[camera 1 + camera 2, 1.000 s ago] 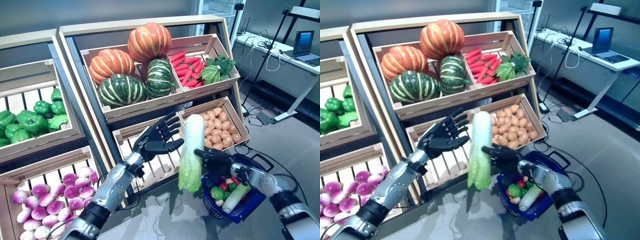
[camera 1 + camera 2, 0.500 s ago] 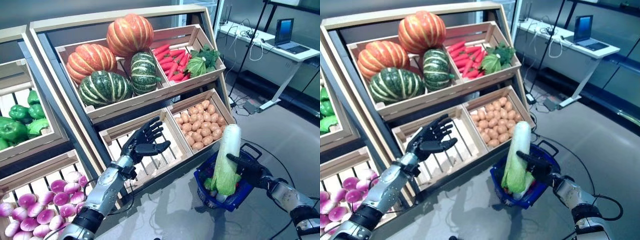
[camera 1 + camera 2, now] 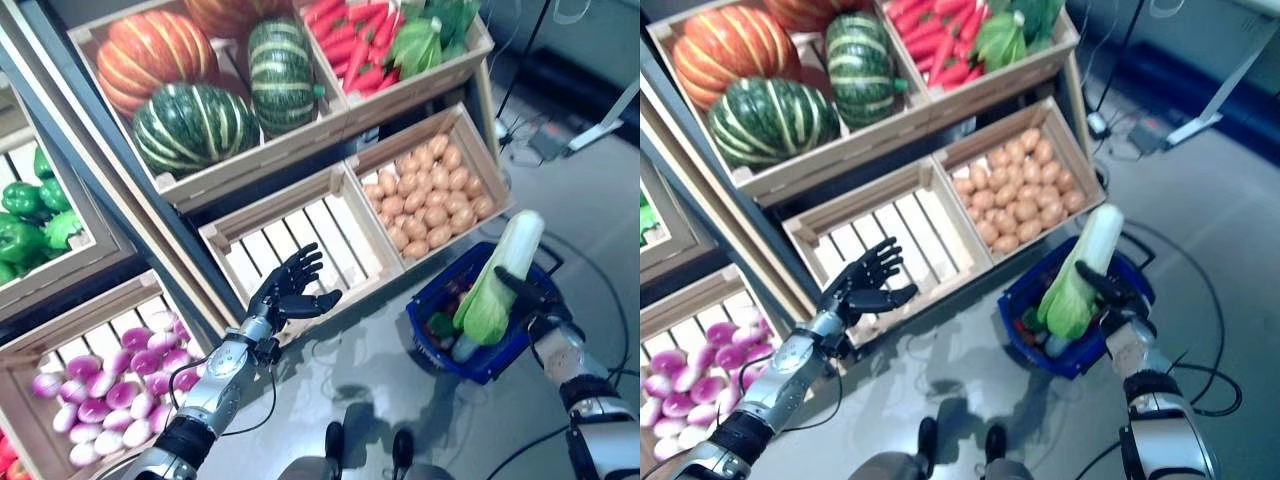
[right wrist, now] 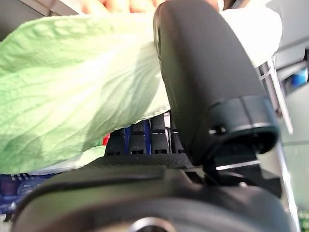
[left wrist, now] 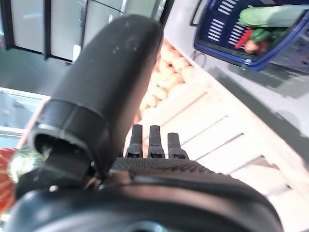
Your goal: Put vegetables into the basket
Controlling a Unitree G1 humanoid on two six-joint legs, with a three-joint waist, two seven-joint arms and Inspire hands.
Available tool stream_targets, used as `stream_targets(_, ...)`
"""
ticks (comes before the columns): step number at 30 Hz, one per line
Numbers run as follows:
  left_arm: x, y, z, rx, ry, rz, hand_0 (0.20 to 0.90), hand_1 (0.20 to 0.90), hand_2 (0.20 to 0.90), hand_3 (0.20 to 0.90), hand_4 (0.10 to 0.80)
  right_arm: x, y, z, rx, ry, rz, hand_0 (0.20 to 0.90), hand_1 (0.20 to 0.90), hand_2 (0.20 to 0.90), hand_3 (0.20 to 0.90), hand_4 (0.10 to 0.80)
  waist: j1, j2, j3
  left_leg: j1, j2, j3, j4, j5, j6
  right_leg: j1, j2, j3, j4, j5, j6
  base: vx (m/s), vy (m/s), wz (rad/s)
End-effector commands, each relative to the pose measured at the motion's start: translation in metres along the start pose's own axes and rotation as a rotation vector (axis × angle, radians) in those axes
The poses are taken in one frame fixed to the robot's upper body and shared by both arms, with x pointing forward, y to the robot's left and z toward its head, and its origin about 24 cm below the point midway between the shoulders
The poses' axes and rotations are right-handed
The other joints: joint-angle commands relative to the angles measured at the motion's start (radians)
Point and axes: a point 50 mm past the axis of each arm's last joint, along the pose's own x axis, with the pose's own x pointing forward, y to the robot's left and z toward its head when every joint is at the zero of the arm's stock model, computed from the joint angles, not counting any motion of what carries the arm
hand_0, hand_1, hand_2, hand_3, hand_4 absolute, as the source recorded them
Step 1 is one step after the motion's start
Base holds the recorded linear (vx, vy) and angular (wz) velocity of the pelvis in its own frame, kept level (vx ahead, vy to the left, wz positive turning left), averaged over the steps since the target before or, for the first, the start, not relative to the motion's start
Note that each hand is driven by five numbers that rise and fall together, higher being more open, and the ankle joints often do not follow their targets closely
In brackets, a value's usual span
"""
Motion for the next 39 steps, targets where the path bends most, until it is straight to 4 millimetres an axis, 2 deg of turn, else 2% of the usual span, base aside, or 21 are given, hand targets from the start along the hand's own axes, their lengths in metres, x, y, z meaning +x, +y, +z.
stream_targets(1, 0.020, -0.019, 0.063, -0.076, -0.352, -0.057, 0.900, 0.900, 0.900, 0.900, 0.800, -0.004, 0.032, 0.093, 0.021, -0.365, 0.035, 0.300, 0.300, 0.300, 0.300, 0.400, 0.011, -0.017, 0.081, -0.175, -0.052, 0.017, 0.428, -0.266, 0.040, -0.215, -0.039, 0.004, 0.466, -0.182, -0.113, -0.236, 0.008, 0.01)
stream_targets(3, 0.018, -0.021, 0.065, -0.088, -0.360, -0.053, 0.900, 0.900, 0.900, 0.900, 0.800, -0.005, 0.036, 0.098, -0.002, -0.365, 0.012, 0.300, 0.300, 0.300, 0.300, 0.400, 0.014, -0.019, 0.102, -0.255, -0.062, 0.026, 0.544, -0.315, 0.054, -0.298, -0.056, 0.008, 0.595, -0.222, -0.119, -0.136, 0.006, 0.02)
stream_targets(6, 0.019, -0.025, 0.075, -0.084, -0.387, -0.062, 0.900, 0.900, 0.900, 0.900, 0.800, -0.004, 0.030, 0.113, 0.028, -0.363, -0.041, 0.300, 0.300, 0.300, 0.300, 0.400, 0.014, -0.014, 0.122, -0.370, -0.073, 0.040, 0.695, -0.375, 0.072, -0.413, -0.074, 0.013, 0.754, -0.274, -0.129, -0.096, 0.007, 0.13)
stream_targets(10, 0.022, -0.032, 0.083, -0.094, -0.419, -0.074, 0.900, 0.900, 0.900, 0.900, 0.800, -0.002, 0.025, 0.120, 0.051, -0.348, -0.089, 0.300, 0.300, 0.300, 0.300, 0.400, 0.014, 0.003, 0.139, -0.442, -0.082, 0.047, 0.794, -0.416, 0.077, -0.489, -0.082, 0.026, 0.858, -0.313, -0.131, -0.084, 0.020, 0.04)
stream_targets(15, 0.028, -0.040, 0.098, -0.120, -0.481, -0.090, 0.900, 0.900, 0.900, 0.900, 0.800, -0.004, 0.030, 0.142, 0.054, -0.347, -0.185, 0.300, 0.300, 0.300, 0.300, 0.400, 0.016, 0.038, 0.158, -0.577, -0.094, 0.071, 0.941, -0.464, 0.097, -0.640, -0.093, 0.048, 1.007, -0.357, -0.144, -0.110, 0.024, -0.01)
stream_targets(20, 0.028, -0.045, 0.104, -0.128, -0.507, -0.101, 0.900, 0.900, 0.900, 0.900, 0.800, -0.007, 0.037, 0.157, 0.096, -0.369, -0.214, 0.300, 0.300, 0.300, 0.300, 0.400, 0.009, 0.061, 0.158, -0.689, -0.086, 0.106, 1.048, -0.494, 0.115, -0.769, -0.092, 0.070, 1.115, -0.385, -0.158, -0.078, 0.014, -0.03)
stream_targets(21, 0.028, -0.047, 0.105, -0.137, -0.513, -0.102, 0.900, 0.900, 0.900, 0.900, 0.800, -0.008, 0.039, 0.159, 0.151, -0.356, -0.214, 0.300, 0.300, 0.300, 0.300, 0.400, 0.007, 0.067, 0.158, -0.711, -0.086, 0.113, 1.075, -0.505, 0.118, -0.796, -0.093, 0.077, 1.141, -0.395, -0.161, -0.082, 0.019, -0.01)
stream_targets(22, 0.028, -0.047, 0.105, -0.143, -0.515, -0.103, 0.900, 0.900, 0.900, 0.900, 0.800, -0.008, 0.039, 0.160, 0.166, -0.349, -0.218, 0.900, 0.900, 0.900, 0.900, 0.800, 0.006, 0.070, 0.158, -0.717, -0.086, 0.116, 1.083, -0.509, 0.119, -0.806, -0.092, 0.081, 1.150, -0.399, -0.162, -0.039, 0.018, -0.02)
stream_targets(30, 0.028, -0.050, 0.107, -0.142, -0.526, -0.131, 0.900, 0.900, 0.900, 0.900, 0.800, -0.010, 0.047, 0.168, 0.229, -0.379, -0.099, 0.900, 0.900, 0.900, 0.900, 0.800, 0.004, 0.076, 0.158, -0.755, -0.082, 0.125, 1.145, -0.532, 0.123, -0.848, -0.084, 0.088, 1.207, -0.417, -0.165, 0.000, 0.000, 0.00)
stream_targets(39, 0.028, -0.048, 0.103, -0.118, -0.511, -0.132, 0.900, 0.900, 0.900, 0.900, 0.800, -0.012, 0.053, 0.171, 0.075, -0.423, -0.047, 0.900, 0.900, 0.900, 0.900, 0.800, 0.011, 0.041, 0.158, -0.693, -0.073, 0.105, 1.085, -0.511, 0.113, -0.776, -0.077, 0.064, 1.141, -0.384, -0.162, 0.004, 0.001, 0.00)
